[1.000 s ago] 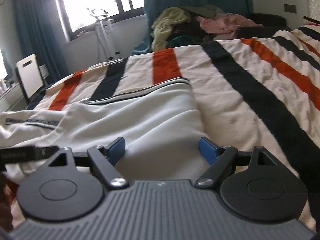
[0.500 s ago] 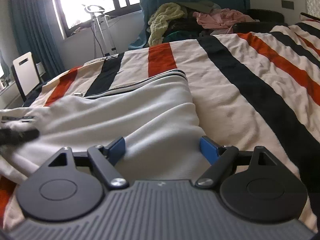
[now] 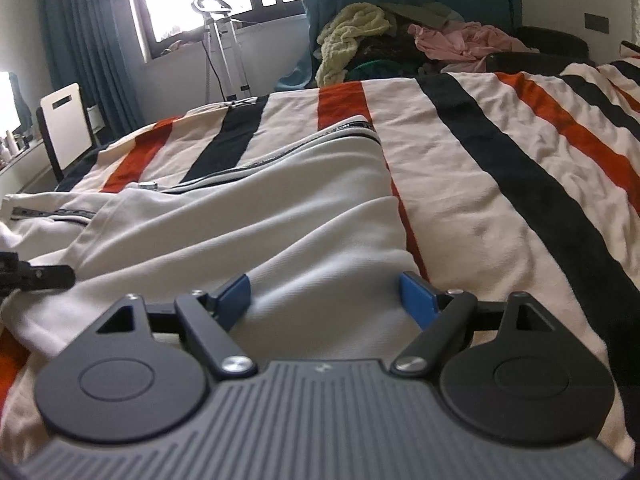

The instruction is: Fold clothes

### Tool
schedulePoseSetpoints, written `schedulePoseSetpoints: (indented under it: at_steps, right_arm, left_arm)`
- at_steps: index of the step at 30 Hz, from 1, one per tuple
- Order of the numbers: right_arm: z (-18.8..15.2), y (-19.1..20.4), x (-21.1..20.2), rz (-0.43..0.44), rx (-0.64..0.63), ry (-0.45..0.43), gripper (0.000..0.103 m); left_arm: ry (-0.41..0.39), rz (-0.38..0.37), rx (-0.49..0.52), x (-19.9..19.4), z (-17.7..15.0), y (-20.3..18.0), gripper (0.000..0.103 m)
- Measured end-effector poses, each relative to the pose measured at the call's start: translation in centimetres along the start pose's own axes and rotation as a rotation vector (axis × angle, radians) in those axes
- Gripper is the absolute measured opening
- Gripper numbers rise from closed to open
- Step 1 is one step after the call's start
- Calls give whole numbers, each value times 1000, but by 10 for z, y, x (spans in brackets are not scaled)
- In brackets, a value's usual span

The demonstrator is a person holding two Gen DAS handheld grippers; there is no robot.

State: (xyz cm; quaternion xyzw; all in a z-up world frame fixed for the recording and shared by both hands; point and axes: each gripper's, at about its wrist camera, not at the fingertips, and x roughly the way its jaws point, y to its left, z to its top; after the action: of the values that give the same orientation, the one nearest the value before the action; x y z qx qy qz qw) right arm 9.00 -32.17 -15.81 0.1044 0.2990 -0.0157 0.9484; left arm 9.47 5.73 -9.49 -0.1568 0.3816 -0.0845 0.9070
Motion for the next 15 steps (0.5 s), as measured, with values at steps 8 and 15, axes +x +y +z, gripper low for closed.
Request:
schedulePoseSetpoints:
  at_steps: [8, 15]
  right_arm:
    - [-1, 0, 0, -5, 0, 4, 83]
    - [-1, -1, 0, -11, 5, 1, 82]
  left_arm:
    - [-1, -64, -44, 16, 35, 7, 70]
    - [22, -83, 15, 67, 61, 3, 70]
